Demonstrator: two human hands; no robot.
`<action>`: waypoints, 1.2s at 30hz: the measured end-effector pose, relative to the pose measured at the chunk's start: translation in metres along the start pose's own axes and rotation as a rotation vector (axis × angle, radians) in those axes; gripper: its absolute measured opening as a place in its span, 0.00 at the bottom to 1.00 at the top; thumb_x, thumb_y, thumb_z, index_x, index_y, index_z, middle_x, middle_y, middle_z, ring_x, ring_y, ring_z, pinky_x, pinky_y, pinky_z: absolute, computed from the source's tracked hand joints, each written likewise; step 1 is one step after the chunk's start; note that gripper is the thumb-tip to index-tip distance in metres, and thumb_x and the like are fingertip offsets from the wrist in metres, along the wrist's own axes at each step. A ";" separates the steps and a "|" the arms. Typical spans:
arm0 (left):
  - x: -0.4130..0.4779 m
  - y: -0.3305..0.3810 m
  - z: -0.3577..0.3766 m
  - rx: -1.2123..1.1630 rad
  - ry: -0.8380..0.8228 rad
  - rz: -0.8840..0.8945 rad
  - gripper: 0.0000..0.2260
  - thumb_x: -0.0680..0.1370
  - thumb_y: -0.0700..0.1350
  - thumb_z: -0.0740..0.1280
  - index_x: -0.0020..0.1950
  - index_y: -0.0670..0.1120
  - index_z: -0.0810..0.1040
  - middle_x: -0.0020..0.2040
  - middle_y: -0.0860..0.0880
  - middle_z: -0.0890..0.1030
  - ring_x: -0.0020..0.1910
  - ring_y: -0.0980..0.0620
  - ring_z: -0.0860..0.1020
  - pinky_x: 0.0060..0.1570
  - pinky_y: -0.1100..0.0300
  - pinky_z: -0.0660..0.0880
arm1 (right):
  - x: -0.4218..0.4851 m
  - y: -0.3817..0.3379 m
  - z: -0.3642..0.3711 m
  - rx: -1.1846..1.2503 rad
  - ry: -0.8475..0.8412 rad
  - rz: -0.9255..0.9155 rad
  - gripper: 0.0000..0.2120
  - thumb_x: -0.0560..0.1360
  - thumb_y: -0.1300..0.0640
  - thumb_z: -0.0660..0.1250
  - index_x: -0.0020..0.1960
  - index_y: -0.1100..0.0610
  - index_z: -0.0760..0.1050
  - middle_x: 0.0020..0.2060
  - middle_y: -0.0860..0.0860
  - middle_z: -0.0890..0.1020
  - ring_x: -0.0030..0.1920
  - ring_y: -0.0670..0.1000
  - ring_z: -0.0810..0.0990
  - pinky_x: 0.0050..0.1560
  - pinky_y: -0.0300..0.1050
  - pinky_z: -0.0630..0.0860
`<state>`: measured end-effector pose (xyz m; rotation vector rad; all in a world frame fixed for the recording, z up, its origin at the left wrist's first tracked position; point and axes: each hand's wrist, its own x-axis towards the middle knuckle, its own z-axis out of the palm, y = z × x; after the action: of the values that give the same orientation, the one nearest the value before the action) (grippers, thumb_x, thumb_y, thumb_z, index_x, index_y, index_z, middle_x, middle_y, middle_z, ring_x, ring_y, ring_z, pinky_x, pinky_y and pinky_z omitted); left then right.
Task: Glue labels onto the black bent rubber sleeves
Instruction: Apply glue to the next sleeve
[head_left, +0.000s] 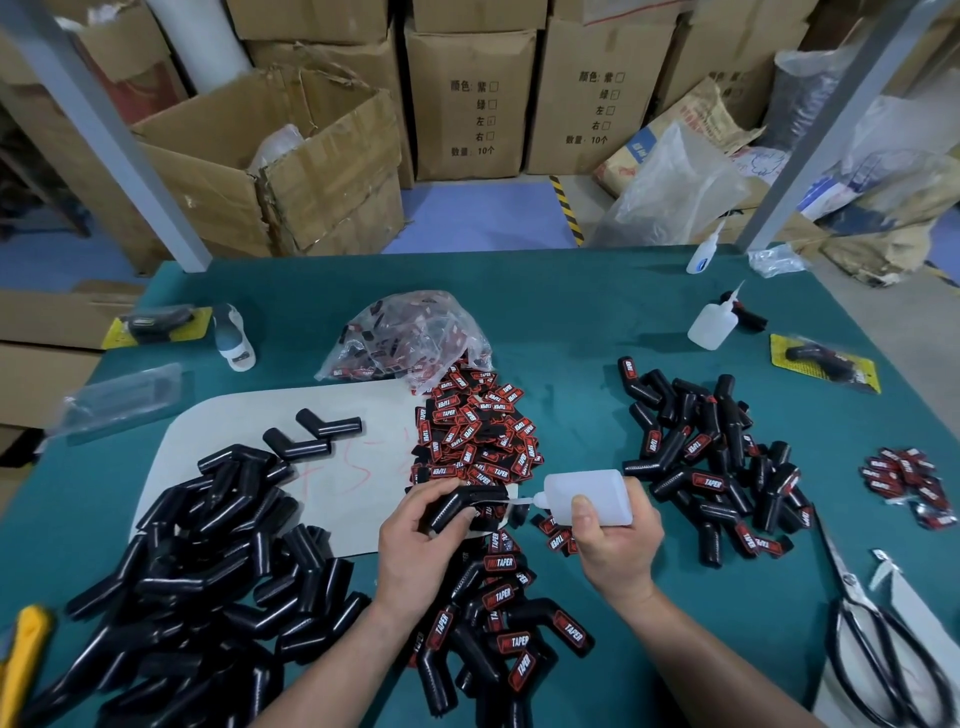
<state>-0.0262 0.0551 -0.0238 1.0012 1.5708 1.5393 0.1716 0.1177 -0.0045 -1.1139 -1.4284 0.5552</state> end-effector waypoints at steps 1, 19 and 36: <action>0.000 0.000 0.000 -0.001 0.001 0.000 0.22 0.73 0.35 0.78 0.54 0.63 0.85 0.56 0.56 0.85 0.57 0.57 0.83 0.55 0.71 0.76 | 0.000 0.000 0.000 0.001 0.002 -0.003 0.12 0.68 0.49 0.68 0.38 0.58 0.71 0.29 0.39 0.71 0.32 0.31 0.74 0.27 0.26 0.66; 0.001 0.000 -0.001 0.025 0.084 0.033 0.24 0.74 0.35 0.77 0.54 0.66 0.85 0.57 0.60 0.83 0.58 0.61 0.81 0.56 0.73 0.75 | 0.008 0.001 -0.004 -0.038 0.080 -0.014 0.17 0.69 0.49 0.67 0.34 0.62 0.69 0.29 0.38 0.69 0.31 0.31 0.72 0.29 0.23 0.63; 0.000 0.005 -0.001 0.037 0.075 -0.004 0.18 0.74 0.34 0.76 0.56 0.56 0.84 0.56 0.63 0.82 0.58 0.64 0.80 0.56 0.67 0.78 | 0.009 -0.003 -0.004 -0.027 0.081 -0.001 0.23 0.74 0.38 0.67 0.37 0.59 0.71 0.28 0.42 0.70 0.30 0.36 0.73 0.27 0.27 0.64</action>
<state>-0.0270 0.0543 -0.0185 0.9693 1.6575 1.5666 0.1754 0.1231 0.0035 -1.1451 -1.3696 0.4857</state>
